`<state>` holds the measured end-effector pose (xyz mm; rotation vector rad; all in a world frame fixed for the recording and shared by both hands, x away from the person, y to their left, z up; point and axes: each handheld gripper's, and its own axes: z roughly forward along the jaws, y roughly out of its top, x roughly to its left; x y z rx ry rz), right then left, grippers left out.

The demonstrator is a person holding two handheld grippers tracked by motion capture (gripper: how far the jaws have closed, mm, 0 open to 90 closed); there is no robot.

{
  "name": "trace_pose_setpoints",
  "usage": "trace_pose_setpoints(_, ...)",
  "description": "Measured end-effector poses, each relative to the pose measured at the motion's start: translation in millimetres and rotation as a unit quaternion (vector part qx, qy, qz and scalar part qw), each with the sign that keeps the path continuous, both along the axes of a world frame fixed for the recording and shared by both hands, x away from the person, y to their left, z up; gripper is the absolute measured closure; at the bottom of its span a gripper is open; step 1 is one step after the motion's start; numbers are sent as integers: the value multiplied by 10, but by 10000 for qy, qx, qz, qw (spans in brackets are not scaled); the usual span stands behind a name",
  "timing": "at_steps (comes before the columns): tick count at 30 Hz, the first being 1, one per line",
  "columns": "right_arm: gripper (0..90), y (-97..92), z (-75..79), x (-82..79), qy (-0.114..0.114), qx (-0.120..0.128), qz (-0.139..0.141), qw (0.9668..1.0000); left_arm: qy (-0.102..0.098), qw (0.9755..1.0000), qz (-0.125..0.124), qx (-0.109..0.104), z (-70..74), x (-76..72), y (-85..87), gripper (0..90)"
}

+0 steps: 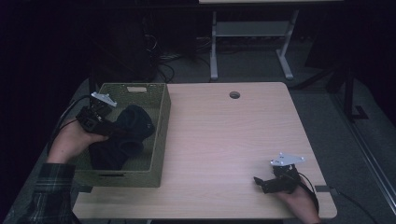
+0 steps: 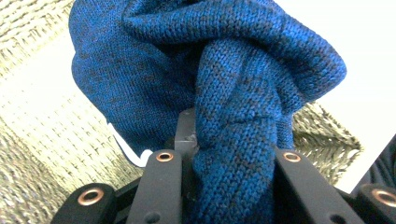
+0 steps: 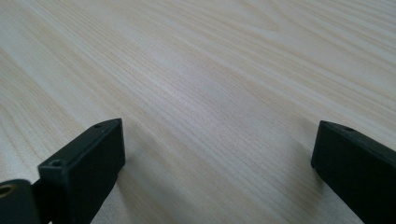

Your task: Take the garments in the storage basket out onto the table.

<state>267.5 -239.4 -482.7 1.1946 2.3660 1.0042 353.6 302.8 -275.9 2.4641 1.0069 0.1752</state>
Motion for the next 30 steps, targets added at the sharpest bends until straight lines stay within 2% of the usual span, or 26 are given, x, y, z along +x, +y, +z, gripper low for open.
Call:
trace_pose_setpoints(13,26,0,0,0,-2,1,0,10000,-84,9999,-29,-101,295,48,-3,724)
trace_pose_setpoints(23,26,0,0,0,-1,0,1,10000,-150,9993,-191,-283,483,48,-73,725)
trace_pose_setpoints(30,26,0,0,0,0,-1,0,10000,-157,9990,-299,-302,599,70,-152,724)
